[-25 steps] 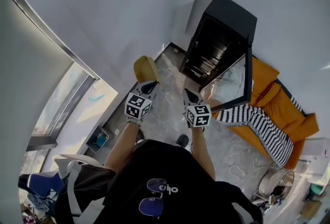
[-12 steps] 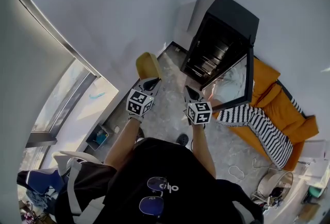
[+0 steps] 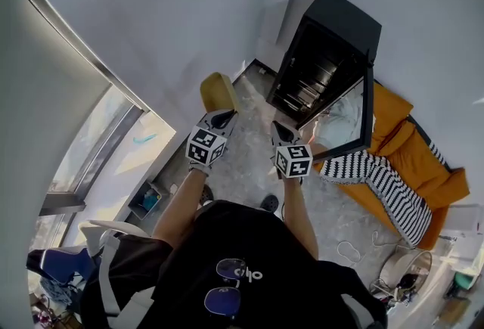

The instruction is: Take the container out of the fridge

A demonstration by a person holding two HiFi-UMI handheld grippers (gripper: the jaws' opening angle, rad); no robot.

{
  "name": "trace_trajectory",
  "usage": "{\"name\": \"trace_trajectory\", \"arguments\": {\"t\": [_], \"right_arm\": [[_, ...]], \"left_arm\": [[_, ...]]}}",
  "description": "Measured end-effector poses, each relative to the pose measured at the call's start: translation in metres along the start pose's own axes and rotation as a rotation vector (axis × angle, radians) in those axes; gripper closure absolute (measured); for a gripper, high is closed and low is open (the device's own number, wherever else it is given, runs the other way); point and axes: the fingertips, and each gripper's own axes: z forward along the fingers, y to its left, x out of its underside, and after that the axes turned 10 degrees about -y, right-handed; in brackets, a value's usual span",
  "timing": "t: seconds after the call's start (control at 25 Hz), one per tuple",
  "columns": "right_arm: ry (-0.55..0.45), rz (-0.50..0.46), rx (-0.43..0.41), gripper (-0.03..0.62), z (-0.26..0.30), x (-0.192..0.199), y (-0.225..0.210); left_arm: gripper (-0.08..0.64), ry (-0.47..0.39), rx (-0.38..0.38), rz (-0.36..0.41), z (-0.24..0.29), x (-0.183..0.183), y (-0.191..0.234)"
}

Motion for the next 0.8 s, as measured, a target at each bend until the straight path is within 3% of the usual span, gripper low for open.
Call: {"name": "trace_trajectory", "arguments": {"t": [0.8], "right_arm": [[-0.110, -0.113, -0.025, 0.584, 0.006, -0.067, -0.005]], "left_arm": [[0.541, -0.073, 0.028, 0.080, 0.015, -0.053, 0.000]]}}
